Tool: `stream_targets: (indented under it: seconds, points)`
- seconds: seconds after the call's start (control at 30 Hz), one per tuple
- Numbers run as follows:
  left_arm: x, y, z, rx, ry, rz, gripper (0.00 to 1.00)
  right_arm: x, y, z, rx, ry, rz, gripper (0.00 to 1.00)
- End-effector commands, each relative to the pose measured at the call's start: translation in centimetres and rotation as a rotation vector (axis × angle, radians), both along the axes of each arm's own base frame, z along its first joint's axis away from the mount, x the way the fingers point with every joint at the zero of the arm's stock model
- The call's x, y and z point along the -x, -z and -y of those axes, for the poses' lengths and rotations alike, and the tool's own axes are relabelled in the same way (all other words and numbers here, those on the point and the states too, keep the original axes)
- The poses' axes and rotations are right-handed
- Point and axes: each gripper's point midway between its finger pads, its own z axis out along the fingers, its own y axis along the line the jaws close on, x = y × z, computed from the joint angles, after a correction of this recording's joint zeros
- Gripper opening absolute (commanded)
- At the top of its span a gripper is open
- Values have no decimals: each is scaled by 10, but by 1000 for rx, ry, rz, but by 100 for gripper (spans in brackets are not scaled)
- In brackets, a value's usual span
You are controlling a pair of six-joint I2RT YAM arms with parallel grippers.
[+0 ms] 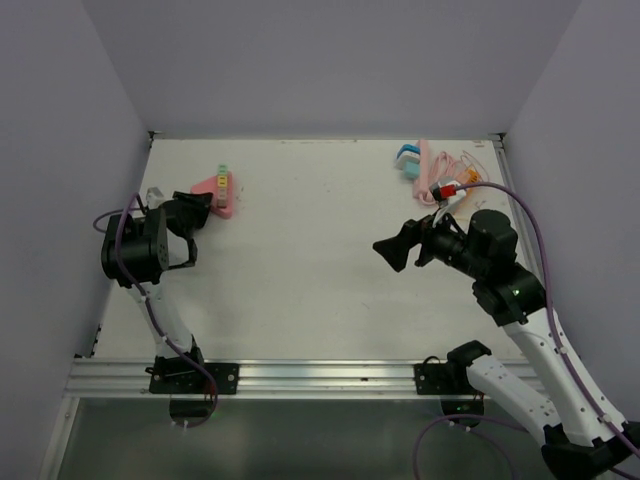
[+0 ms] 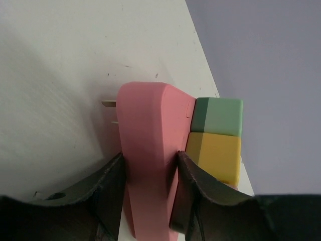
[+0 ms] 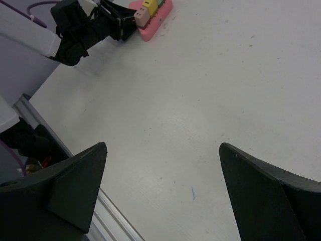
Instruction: Pull the plug off the socket
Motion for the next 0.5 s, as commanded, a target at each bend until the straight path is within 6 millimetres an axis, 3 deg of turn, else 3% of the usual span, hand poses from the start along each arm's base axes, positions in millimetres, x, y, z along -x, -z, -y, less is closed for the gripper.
stream_targets:
  seconds: [0.0,0.1,0.27,0.3,0.47]
  points:
    - [5,-27,9,-42,73,109,40,3,-4,-4,-7,-35,27,99]
    - [15,-36,19,-40,114,139,35,4,2,-5,-8,-40,13,99]
    - [41,-43,35,-39,170,154,17,9,4,-12,-41,-72,-10,99]
    - [45,-52,40,-49,191,175,15,9,5,-13,-45,-77,-17,99]
    - [74,-58,72,-68,271,156,14,7,14,-20,-86,-82,-87,99]
